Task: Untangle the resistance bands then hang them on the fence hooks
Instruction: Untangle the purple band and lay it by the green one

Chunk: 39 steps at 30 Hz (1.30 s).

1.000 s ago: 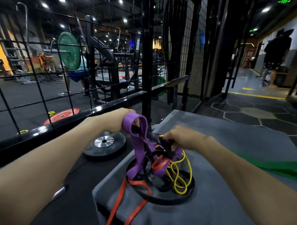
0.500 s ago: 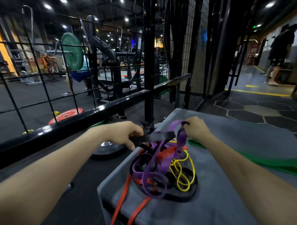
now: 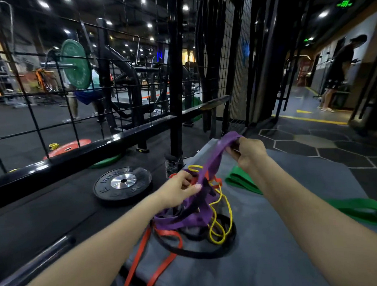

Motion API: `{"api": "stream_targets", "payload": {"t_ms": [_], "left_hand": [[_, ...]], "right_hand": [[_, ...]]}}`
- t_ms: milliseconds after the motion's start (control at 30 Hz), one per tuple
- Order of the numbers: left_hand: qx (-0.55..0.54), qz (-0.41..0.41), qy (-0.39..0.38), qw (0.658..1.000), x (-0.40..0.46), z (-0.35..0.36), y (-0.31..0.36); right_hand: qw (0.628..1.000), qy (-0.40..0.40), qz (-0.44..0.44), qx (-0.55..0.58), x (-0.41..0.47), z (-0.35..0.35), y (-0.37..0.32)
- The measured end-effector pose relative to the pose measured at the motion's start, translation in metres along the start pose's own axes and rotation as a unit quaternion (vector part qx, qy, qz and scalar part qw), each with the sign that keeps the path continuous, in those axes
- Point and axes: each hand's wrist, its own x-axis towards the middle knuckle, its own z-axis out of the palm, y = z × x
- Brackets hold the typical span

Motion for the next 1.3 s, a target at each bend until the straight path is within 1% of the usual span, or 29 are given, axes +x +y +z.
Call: {"api": "stream_targets", "payload": {"t_ms": [67, 167, 233, 300, 367, 400, 500, 567, 600, 667, 700, 733, 767, 833, 867, 933, 967, 1067, 1100, 1167, 1233, 1267, 1300], "left_hand": [[-0.061, 0.002, -0.007, 0.998, 0.006, 0.023, 0.009], [-0.117, -0.003, 0.029, 0.993, 0.015, 0.037, 0.02], [-0.166, 0.0, 0.06, 0.984, 0.02, 0.029, 0.027], [-0.201, 0.008, 0.095, 0.975, 0.021, 0.01, 0.035], [-0.229, 0.014, 0.127, 0.965, 0.021, -0.016, 0.047], [-0.255, 0.027, 0.132, 0.957, 0.021, -0.029, 0.058], [-0.337, 0.06, 0.131, 0.93, 0.023, -0.059, 0.094], [-0.369, 0.079, 0.108, 0.92, 0.024, -0.071, 0.121], [-0.384, 0.086, 0.095, 0.914, 0.025, -0.072, 0.133], [-0.419, 0.092, 0.075, 0.9, 0.028, -0.07, 0.152], [-0.433, 0.091, 0.068, 0.894, 0.029, -0.066, 0.162], [-0.441, 0.089, 0.067, 0.891, 0.029, -0.061, 0.171], [-0.443, 0.094, 0.065, 0.889, 0.03, -0.056, 0.179], [-0.452, 0.105, 0.064, 0.884, 0.029, -0.048, 0.188], [-0.437, 0.117, 0.07, 0.889, 0.028, -0.046, 0.19], [-0.346, 0.143, 0.096, 0.922, 0.026, -0.05, 0.184], [-0.307, 0.149, 0.117, 0.933, 0.025, -0.052, 0.177], [-0.273, 0.147, 0.165, 0.936, 0.017, -0.042, 0.14], [-0.253, 0.146, 0.16, 0.943, 0.013, -0.035, 0.125], [-0.215, 0.137, 0.104, 0.961, 0.012, -0.021, 0.092], [-0.119, 0.121, 0.061, 0.984, 0.018, -0.01, 0.061], [-0.08, 0.095, 0.058, 0.991, 0.02, -0.005, 0.049], [-0.07, 0.063, 0.064, 0.994, 0.022, -0.001, 0.039]], "right_hand": [[1.0, -0.011, -0.005, 0.008, -0.004, 0.003, -0.007], [1.0, -0.008, -0.01, 0.017, -0.007, 0.003, -0.018], [0.999, -0.003, -0.027, 0.025, -0.005, -0.001, -0.024], [0.998, -0.006, -0.068, 0.002, 0.0, -0.009, -0.028], [0.992, -0.015, -0.11, -0.064, 0.006, -0.018, -0.027], [0.984, -0.018, -0.131, -0.118, 0.009, -0.021, -0.023], [0.946, -0.035, -0.182, -0.266, 0.01, -0.027, -0.007], [0.921, -0.103, -0.196, -0.319, 0.002, -0.026, 0.005], [0.91, -0.161, -0.194, -0.329, -0.006, -0.026, 0.011], [0.889, -0.284, -0.17, -0.315, -0.022, -0.02, 0.017], [0.88, -0.328, -0.155, -0.306, -0.031, -0.015, 0.019], [0.876, -0.342, -0.153, -0.303, -0.039, -0.009, 0.02], [0.881, -0.325, -0.169, -0.3, -0.043, -0.004, 0.021], [0.904, -0.252, -0.205, -0.278, -0.045, 0.004, 0.015], [0.914, -0.229, -0.204, -0.264, -0.046, 0.005, 0.011], [0.924, -0.223, -0.195, -0.243, -0.047, 0.005, 0.0], [0.927, -0.224, -0.194, -0.231, -0.049, 0.005, -0.006], [0.94, -0.206, -0.202, -0.185, -0.053, 0.011, -0.025], [0.944, -0.199, -0.201, -0.172, -0.054, 0.014, -0.03], [0.952, -0.192, -0.187, -0.147, -0.054, 0.021, -0.04], [0.957, -0.192, -0.178, -0.125, -0.057, 0.027, -0.051], [0.956, -0.197, -0.182, -0.12, -0.059, 0.03, -0.056], [0.954, -0.201, -0.189, -0.114, -0.061, 0.032, -0.062]]}}
